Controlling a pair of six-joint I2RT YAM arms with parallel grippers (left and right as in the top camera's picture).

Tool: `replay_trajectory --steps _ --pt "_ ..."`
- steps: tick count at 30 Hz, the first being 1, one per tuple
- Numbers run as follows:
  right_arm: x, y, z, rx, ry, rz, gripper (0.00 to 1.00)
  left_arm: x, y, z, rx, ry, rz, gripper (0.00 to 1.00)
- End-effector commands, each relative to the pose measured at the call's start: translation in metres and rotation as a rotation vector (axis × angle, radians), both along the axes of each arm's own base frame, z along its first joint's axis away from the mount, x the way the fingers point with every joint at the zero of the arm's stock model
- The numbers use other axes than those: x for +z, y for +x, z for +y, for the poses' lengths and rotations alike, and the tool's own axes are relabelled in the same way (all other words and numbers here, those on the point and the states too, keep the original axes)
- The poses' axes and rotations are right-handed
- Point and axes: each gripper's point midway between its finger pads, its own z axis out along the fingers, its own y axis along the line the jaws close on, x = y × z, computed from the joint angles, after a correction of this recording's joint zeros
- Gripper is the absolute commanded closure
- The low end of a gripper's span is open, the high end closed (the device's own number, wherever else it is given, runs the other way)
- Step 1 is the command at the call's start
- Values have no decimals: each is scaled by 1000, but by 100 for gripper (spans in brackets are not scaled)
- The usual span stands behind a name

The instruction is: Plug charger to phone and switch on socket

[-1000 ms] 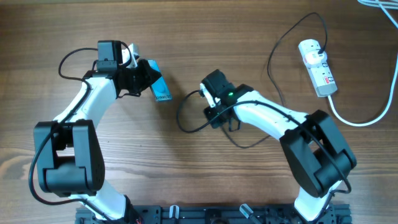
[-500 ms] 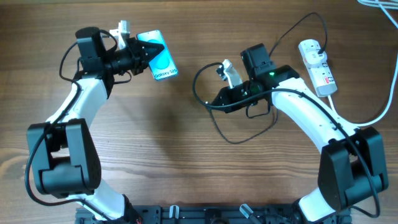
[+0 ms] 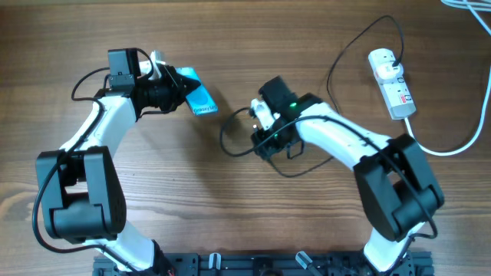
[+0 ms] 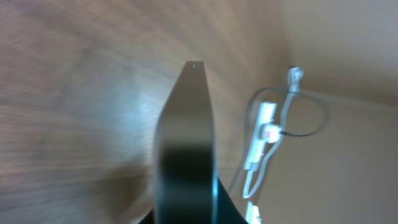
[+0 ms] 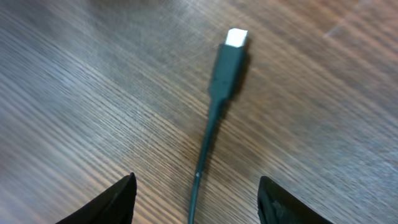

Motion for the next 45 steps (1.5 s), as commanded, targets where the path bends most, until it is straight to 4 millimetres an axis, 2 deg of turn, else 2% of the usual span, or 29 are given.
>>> replay_trajectory --steps 1,4,7,8,10,14,16,18,20,25,27,29,32,35,39,41,42,45 --pt "-25 2 -22 45 -222 -85 35 -12 -4 10 -16 106 -8 96" --pt "-48 -4 -47 21 -366 -80 33 -13 -6 10 -17 105 4 96" --pt "-64 -9 -91 -49 -554 -53 30 -13 -6 10 -17 105 4 96" --pt "-65 -12 -117 -91 -652 -27 29 -13 -6 10 -16 105 4 96" --pt "-63 -9 -136 -144 -684 -11 28 -13 -5 10 -16 105 3 96" --pt "-64 0 -158 -235 -648 38 28 -13 -6 10 -16 105 4 96" --pt "-68 2 -149 -225 -569 64 28 -13 -6 10 -16 105 4 96" --pt "-70 2 -115 -128 -383 121 28 -13 -5 10 -16 105 4 96" --pt "-67 9 -97 -164 -290 126 30 -13 -6 10 -16 105 4 96" --pt "-68 38 -84 -319 -225 36 43 -12 -5 10 -13 103 5 96" --pt "-67 46 -93 -422 -264 -1 50 -12 -5 10 -11 102 6 96" --pt "-68 51 -103 -470 -309 -39 52 -13 -6 10 -11 102 10 96" --pt "-71 41 -100 -461 -296 9 56 -13 -6 10 -11 102 10 96" --pt "-71 30 -91 -450 -256 75 68 -13 -6 10 -11 102 10 96" --pt "-71 29 -93 -446 -266 75 69 -13 -6 10 -12 101 12 96" --pt "-71 30 -95 -448 -276 66 75 -13 -6 10 -12 101 13 96" --pt "-71 30 -95 -448 -275 66 83 -13 -6 10 -12 101 13 96" --pt "-71 33 -94 -445 -268 57 96 -13 -6 10 -12 101 13 96"
